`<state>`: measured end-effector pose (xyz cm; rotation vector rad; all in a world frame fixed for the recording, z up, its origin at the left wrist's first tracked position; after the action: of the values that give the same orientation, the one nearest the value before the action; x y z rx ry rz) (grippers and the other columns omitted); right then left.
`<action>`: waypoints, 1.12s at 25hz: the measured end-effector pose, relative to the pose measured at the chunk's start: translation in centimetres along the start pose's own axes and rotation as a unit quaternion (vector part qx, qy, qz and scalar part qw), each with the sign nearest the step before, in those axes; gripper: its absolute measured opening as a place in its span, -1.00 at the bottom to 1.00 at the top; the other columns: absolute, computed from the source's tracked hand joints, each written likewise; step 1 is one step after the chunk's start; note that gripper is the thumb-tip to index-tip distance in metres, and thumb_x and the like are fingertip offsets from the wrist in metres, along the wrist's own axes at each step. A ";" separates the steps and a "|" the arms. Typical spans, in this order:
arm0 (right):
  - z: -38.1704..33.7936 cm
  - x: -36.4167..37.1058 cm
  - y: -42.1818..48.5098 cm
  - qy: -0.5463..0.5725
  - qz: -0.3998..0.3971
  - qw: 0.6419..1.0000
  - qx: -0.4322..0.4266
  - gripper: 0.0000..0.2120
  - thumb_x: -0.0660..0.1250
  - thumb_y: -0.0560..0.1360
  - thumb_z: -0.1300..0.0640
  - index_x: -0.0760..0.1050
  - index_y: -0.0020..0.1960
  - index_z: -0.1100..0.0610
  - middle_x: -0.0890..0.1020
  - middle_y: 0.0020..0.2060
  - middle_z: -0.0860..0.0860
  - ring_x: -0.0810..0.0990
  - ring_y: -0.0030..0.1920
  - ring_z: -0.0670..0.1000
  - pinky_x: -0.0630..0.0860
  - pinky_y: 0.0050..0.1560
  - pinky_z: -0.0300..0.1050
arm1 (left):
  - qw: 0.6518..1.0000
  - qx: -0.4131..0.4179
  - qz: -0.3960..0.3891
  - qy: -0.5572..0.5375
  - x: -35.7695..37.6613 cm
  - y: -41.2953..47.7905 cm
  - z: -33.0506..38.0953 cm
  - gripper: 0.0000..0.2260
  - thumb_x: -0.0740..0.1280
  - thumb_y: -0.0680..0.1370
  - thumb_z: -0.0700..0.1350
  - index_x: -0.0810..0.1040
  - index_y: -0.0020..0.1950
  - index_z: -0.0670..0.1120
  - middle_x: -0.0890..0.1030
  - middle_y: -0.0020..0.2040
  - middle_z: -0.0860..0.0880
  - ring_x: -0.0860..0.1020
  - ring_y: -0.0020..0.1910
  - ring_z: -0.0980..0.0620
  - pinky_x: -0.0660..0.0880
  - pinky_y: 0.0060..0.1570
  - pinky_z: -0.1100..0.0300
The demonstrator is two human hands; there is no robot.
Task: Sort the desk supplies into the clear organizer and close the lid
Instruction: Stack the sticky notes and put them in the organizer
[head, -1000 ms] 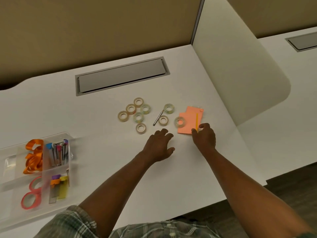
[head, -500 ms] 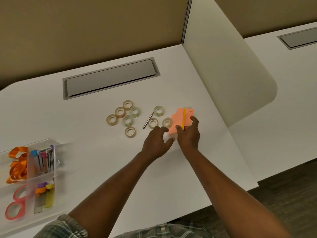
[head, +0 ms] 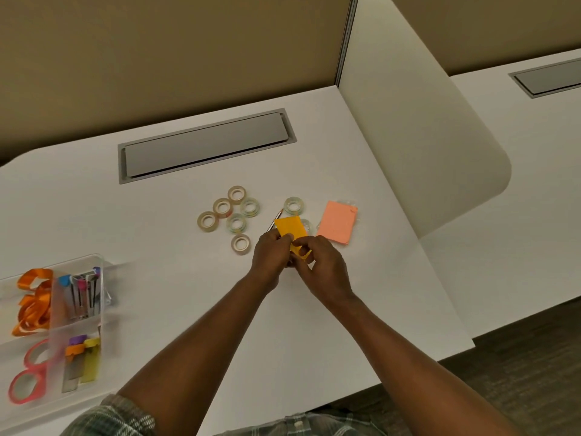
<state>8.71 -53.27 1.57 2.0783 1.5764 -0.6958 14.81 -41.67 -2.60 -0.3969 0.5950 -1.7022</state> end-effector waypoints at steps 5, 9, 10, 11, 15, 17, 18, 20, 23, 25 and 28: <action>5.8 -3.4 1.0 0.000 0.138 0.973 0.186 -0.70 0.43 0.51 -0.03 0.54 0.15 0.11 0.65 -0.04 0.07 0.64 -0.06 0.09 0.53 -0.08 -0.06 | 0.999 -0.025 0.023 0.024 -2.0 0.1 -1.1 -0.71 0.27 0.62 -0.12 0.46 0.34 -0.12 0.57 0.10 -0.10 0.61 -0.02 -0.13 0.66 -0.26 0.01; 12.7 -3.9 1.5 0.013 0.105 0.890 0.443 -0.54 0.42 0.47 -0.17 0.52 0.14 0.18 0.63 0.01 0.11 0.59 0.04 0.16 0.45 -0.03 -0.08 | 0.999 -0.033 0.031 0.026 -3.6 -0.2 -1.8 -0.74 0.31 0.61 -0.09 0.48 0.29 -0.11 0.57 0.04 -0.06 0.61 -0.06 -0.08 0.64 -0.32 0.07; 13.3 -3.8 2.0 0.011 0.089 0.886 0.455 -0.55 0.42 0.47 -0.18 0.55 0.05 0.22 0.65 -0.04 0.12 0.59 -0.03 0.15 0.42 -0.08 -0.10 | 0.998 -0.034 0.034 0.026 -4.0 -0.3 -2.0 -0.74 0.32 0.61 -0.09 0.48 0.28 -0.11 0.57 0.07 -0.09 0.61 -0.04 -0.10 0.64 -0.30 0.06; 13.6 -3.7 2.6 -0.001 0.071 0.885 0.459 -0.55 0.40 0.48 -0.19 0.57 -0.05 0.24 0.67 -0.06 0.15 0.60 -0.06 0.17 0.41 -0.11 -0.12 | 0.998 -0.035 0.037 0.026 -4.3 -0.4 -2.2 -0.73 0.32 0.60 -0.09 0.48 0.29 -0.11 0.57 0.10 -0.11 0.61 -0.01 -0.12 0.65 -0.28 0.04; 13.3 -3.7 3.7 -0.011 0.052 0.893 0.447 -0.63 0.35 0.55 -0.10 0.62 0.07 0.21 0.69 0.04 0.17 0.65 0.08 0.20 0.47 0.02 -0.11 | 0.998 -0.037 0.045 0.027 -5.4 -0.8 -2.5 -0.69 0.33 0.60 -0.07 0.47 0.32 -0.11 0.57 0.13 -0.10 0.60 0.01 -0.13 0.64 -0.26 0.05; 12.0 -4.0 3.5 0.055 0.118 0.905 0.405 -0.78 0.40 0.52 0.00 0.59 0.04 0.14 0.70 -0.02 0.11 0.65 0.02 0.18 0.52 0.02 -0.08 | 0.998 -0.025 0.050 0.035 -5.8 -0.9 -2.2 -0.71 0.33 0.60 -0.06 0.48 0.30 -0.09 0.57 0.12 -0.10 0.60 0.00 -0.12 0.64 -0.25 0.04; 10.7 -4.3 3.3 0.078 0.154 0.913 0.370 -0.84 0.40 0.51 0.05 0.57 0.00 0.12 0.69 -0.08 0.06 0.65 -0.02 0.14 0.50 -0.02 -0.10 | 0.997 -0.014 0.055 0.043 -6.0 -1.0 -1.9 -0.75 0.33 0.60 -0.05 0.49 0.25 -0.09 0.57 0.10 -0.10 0.60 -0.01 -0.11 0.65 -0.24 0.02; 7.2 -4.3 2.7 0.072 0.180 0.941 0.278 -0.91 0.39 0.50 0.12 0.53 -0.05 0.12 0.65 -0.18 -0.01 0.62 -0.12 0.08 0.46 -0.09 -0.13 | 0.996 0.011 0.068 0.055 -6.2 -1.2 -1.2 -0.87 0.33 0.60 -0.06 0.50 0.11 -0.04 0.58 0.04 -0.08 0.60 -0.06 -0.08 0.66 -0.23 -0.03; 1.3 -2.9 1.4 0.048 0.161 0.977 0.131 -0.94 0.38 0.51 0.17 0.51 -0.06 0.13 0.64 -0.19 -0.02 0.59 -0.21 0.00 0.43 -0.21 -0.17 | 0.995 0.028 0.078 0.047 -6.0 -1.5 -0.5 -0.93 0.33 0.60 -0.07 0.50 0.05 -0.02 0.57 0.00 -0.04 0.60 -0.06 -0.08 0.67 -0.24 -0.03; -1.8 -0.9 0.0 0.057 0.110 0.990 0.062 -0.94 0.38 0.51 0.17 0.51 -0.04 0.11 0.64 -0.15 -0.05 0.62 -0.16 -0.04 0.50 -0.22 -0.16 | 0.998 0.025 0.061 0.014 -5.5 -1.7 -0.5 -0.84 0.31 0.60 -0.07 0.52 0.15 -0.08 0.61 0.02 -0.05 0.63 -0.05 -0.11 0.66 -0.26 0.02; -4.9 1.7 -2.1 -0.019 0.055 0.998 -0.020 -0.87 0.39 0.49 0.16 0.53 0.03 0.09 0.63 -0.08 -0.05 0.60 -0.07 0.00 0.55 -0.20 -0.08 | 0.996 -0.004 0.007 -0.085 -4.7 -2.3 -1.0 -0.74 0.25 0.60 0.07 0.58 0.11 -0.07 0.72 -0.07 -0.07 0.70 -0.08 -0.12 0.62 -0.30 0.14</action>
<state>7.74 -48.45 4.22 2.0921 1.4319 -0.6571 13.39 -36.58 -1.76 -0.5366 0.4798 -1.6331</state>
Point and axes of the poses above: each hand's wrist, its own y-axis towards the middle knuckle, its own x-axis out of the palm, z = x × y, the point moved 8 cm from there along y, towards the middle knuckle
